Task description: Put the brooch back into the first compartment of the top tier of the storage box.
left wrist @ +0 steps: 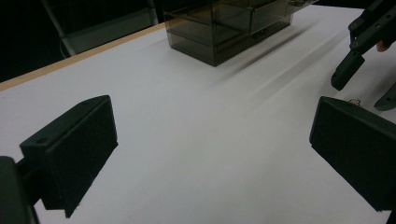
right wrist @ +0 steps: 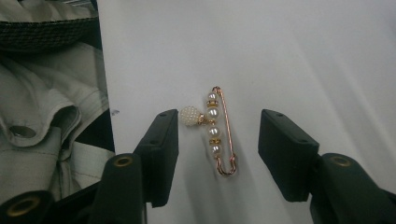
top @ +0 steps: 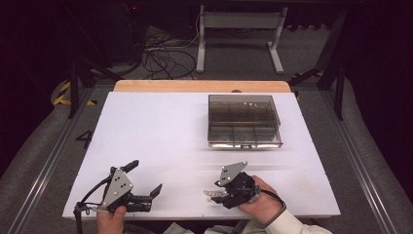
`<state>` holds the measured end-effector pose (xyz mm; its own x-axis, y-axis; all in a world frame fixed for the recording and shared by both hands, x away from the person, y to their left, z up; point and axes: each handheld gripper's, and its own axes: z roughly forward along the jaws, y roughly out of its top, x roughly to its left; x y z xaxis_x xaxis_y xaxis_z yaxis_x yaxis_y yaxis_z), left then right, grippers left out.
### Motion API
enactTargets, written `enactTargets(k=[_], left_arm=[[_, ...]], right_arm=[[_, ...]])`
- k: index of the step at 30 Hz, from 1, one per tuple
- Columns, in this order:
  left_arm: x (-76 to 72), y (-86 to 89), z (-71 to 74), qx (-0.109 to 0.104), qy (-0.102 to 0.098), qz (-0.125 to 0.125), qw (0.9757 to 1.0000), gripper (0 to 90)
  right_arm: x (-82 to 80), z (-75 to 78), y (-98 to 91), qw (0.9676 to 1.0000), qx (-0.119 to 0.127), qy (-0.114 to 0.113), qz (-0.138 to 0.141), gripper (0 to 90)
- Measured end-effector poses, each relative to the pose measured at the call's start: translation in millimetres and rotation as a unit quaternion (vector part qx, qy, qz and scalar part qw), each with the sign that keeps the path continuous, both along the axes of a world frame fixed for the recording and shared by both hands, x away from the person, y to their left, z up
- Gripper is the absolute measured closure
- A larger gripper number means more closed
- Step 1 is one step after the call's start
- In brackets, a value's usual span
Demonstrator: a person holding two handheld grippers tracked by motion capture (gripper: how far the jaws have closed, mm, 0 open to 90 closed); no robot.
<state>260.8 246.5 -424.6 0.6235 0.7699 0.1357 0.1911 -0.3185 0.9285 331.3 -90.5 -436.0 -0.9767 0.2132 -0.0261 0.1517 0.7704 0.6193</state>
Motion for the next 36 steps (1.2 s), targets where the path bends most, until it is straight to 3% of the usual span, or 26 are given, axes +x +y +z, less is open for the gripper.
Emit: enactTargets(k=[5,12,36], left_arm=[[-0.3,0.1,0.1,0.001,0.000,0.001,1.0000,1.6],[-0.3,-0.2,-0.4,0.000,0.001,0.003,1.0000,1.7],[-0.6,-0.3,-0.2,0.003,-0.001,0.001,1.0000,1.6]], right_arm=[[1.6,-3.3,1.4,1.0000,-0.003,-0.001,0.002,61.5],[1.6,-6.3,4.2,0.9998,-0.015,-0.004,0.012,70.4],[1.6,-9.3,7.5,0.9996,-0.027,-0.002,0.013,81.5]])
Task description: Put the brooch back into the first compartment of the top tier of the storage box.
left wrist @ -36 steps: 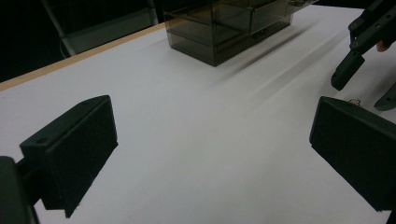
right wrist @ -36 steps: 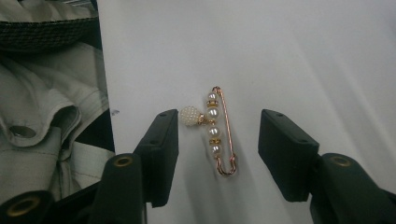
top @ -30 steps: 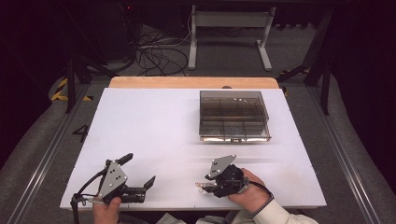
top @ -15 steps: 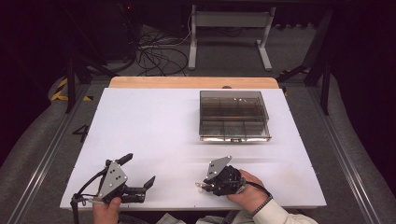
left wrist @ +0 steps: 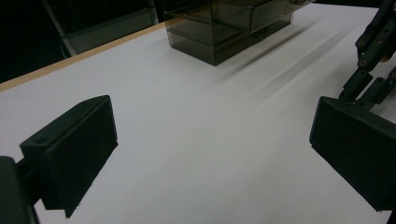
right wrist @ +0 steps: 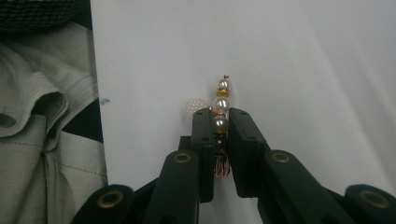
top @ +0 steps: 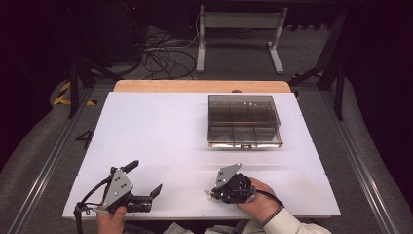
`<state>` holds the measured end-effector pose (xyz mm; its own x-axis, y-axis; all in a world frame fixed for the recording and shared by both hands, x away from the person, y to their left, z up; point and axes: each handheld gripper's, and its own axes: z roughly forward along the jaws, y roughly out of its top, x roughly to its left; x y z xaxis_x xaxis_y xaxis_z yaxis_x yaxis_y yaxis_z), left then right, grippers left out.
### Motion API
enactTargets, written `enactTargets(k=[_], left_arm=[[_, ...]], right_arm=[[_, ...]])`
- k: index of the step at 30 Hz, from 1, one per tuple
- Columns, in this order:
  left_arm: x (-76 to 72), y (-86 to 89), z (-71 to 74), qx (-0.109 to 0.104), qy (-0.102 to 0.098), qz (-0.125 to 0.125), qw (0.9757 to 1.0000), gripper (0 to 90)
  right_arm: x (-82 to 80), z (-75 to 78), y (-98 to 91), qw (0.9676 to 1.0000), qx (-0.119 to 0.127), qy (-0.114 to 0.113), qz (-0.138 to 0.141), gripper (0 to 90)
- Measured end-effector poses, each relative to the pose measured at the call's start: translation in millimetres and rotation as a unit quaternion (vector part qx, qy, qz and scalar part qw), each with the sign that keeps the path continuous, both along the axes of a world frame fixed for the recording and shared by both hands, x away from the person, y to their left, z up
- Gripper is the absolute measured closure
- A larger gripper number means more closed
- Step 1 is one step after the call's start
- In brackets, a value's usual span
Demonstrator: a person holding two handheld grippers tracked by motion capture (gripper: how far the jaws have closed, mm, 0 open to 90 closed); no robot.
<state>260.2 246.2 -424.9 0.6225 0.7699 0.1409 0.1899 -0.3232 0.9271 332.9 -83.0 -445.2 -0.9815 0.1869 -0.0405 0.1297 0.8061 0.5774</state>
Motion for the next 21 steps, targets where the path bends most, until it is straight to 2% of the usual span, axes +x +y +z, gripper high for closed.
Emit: enactTargets(k=[13,17,21], left_arm=[[0.0,0.2,0.0,-0.003,0.001,0.000,1.0000,1.7],[0.2,0.5,-0.1,-0.005,0.000,0.002,1.0000,1.7],[0.1,0.4,-0.3,-0.008,0.003,0.003,1.0000,1.7]], right_arm=[[-0.5,1.8,-0.7,1.0000,0.008,-0.001,0.002,81.7],[-0.1,5.4,-3.6,0.9997,0.022,0.001,-0.002,81.7],[-1.1,11.8,-7.5,0.9991,0.043,-0.006,-0.005,81.7]])
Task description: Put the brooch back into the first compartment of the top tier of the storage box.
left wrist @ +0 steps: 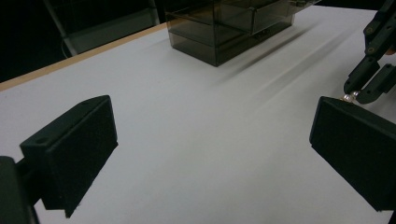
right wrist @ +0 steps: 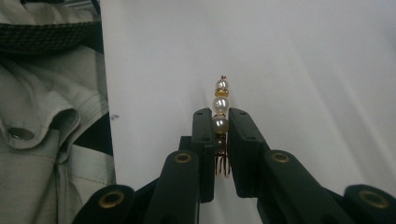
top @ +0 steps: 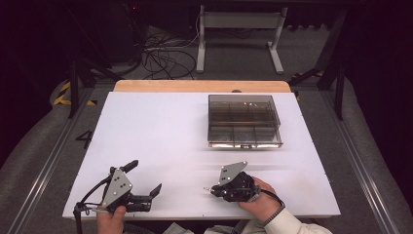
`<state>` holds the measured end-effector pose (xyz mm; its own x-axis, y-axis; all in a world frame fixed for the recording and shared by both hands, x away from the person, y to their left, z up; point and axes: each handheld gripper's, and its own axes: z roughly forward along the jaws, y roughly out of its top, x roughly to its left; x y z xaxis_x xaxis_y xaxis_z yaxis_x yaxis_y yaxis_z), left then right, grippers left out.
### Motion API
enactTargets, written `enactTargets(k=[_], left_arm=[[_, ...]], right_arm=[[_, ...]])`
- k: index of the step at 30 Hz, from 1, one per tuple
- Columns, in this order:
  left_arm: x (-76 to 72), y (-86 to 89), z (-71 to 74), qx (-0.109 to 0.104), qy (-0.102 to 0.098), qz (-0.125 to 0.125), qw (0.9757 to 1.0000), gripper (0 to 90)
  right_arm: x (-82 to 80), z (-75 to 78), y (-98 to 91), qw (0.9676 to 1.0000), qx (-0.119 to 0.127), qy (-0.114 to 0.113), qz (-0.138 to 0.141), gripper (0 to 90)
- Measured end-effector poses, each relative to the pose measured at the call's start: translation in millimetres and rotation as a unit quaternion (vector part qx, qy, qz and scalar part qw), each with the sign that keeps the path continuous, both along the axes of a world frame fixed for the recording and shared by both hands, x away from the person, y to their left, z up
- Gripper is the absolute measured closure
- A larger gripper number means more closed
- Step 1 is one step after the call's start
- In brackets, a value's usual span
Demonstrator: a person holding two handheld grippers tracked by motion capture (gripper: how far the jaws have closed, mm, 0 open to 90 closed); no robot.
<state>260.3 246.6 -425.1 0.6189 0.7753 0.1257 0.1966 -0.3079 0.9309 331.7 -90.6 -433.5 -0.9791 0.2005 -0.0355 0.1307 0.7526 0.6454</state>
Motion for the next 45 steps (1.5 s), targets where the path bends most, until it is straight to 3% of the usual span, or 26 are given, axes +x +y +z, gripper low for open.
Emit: enactTargets(k=[10,16,23,40,45], left_arm=[[0.2,0.2,0.0,0.000,-0.002,0.001,1.0000,1.7],[0.0,0.1,0.0,0.001,-0.001,0.001,1.0000,1.7],[0.0,0.3,0.0,0.001,-0.002,0.001,1.0000,1.7],[-0.3,0.9,0.6,0.005,-0.004,0.001,1.0000,1.7],[-0.5,0.9,0.6,0.003,-0.004,0.002,1.0000,1.7]], right_arm=[[-3.6,15.2,-9.9,0.9983,0.054,-0.017,-0.013,81.7],[-8.5,27.9,-18.6,0.9943,0.094,-0.045,-0.024,81.7],[-11.9,35.7,-26.3,0.9900,0.120,-0.067,-0.031,81.7],[-23.4,49.8,-37.3,0.9784,0.163,-0.121,-0.036,81.7],[-24.0,51.1,-37.3,0.9781,0.162,-0.124,-0.039,81.7]])
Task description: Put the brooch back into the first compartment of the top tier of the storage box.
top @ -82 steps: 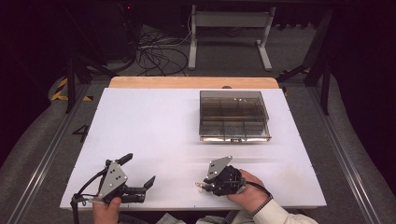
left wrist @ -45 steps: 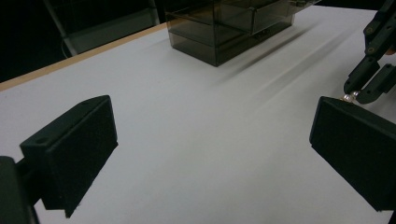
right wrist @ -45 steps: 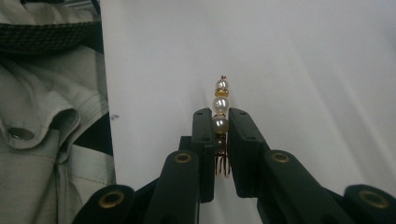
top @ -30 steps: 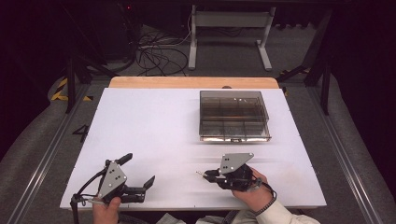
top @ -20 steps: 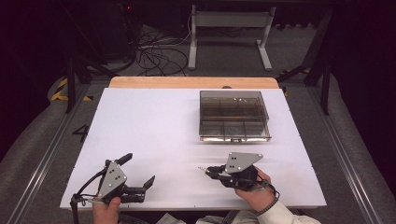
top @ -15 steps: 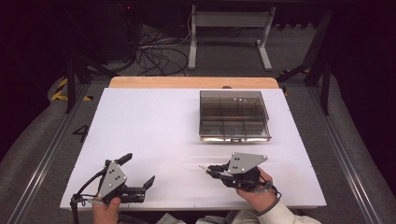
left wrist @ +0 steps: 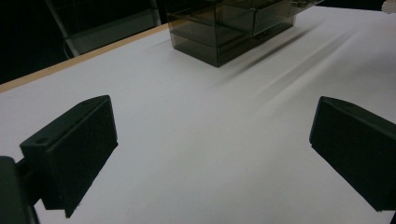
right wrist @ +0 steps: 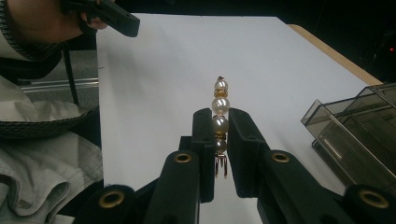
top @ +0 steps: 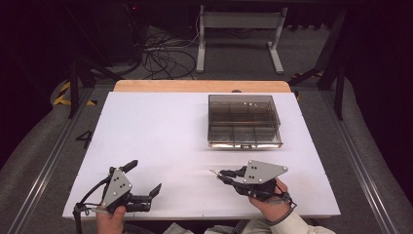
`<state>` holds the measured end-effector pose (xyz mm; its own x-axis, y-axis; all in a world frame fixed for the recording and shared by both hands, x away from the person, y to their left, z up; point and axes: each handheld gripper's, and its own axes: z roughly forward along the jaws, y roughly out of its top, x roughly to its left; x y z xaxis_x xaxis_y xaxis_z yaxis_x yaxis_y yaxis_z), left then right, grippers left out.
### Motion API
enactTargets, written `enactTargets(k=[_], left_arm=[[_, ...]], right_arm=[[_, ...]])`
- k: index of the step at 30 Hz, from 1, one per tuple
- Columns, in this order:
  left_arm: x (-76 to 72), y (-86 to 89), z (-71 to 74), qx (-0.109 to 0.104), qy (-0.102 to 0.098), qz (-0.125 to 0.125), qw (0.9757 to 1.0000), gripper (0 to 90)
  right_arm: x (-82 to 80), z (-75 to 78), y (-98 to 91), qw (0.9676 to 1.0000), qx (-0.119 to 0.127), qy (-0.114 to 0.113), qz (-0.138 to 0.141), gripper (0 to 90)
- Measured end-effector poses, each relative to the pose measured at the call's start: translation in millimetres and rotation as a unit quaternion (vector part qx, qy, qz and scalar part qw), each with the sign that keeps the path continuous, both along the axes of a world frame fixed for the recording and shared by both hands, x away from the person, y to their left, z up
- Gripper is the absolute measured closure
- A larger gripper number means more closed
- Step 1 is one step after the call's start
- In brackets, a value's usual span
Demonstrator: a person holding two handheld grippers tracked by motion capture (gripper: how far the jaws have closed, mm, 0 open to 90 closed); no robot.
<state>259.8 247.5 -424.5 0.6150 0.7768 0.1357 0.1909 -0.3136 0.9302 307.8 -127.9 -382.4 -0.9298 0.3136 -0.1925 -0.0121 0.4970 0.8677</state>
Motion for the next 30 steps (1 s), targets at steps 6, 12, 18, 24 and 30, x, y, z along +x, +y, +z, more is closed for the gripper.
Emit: enactTargets(k=[6,12,18,24,30], left_arm=[[0.0,0.0,-0.1,-0.001,0.000,0.000,1.0000,1.7],[0.3,-0.1,0.0,0.001,-0.001,0.000,1.0000,1.7],[0.5,-0.7,-0.3,-0.004,0.002,0.001,1.0000,1.7],[0.8,-1.0,-0.3,-0.004,0.002,0.002,1.0000,1.7],[1.0,-0.2,-0.3,-0.005,0.002,0.002,1.0000,1.7]], right_arm=[[-0.5,0.9,0.7,1.0000,-0.002,0.001,0.001,81.7],[-1.5,5.2,1.3,0.9999,-0.011,-0.001,0.005,81.7],[-1.1,14.7,1.2,0.9996,-0.028,-0.006,0.007,81.7],[4.0,24.7,0.4,0.9991,-0.042,0.000,0.005,81.7],[10.4,34.4,2.4,0.9981,-0.062,0.003,-0.002,81.6]])
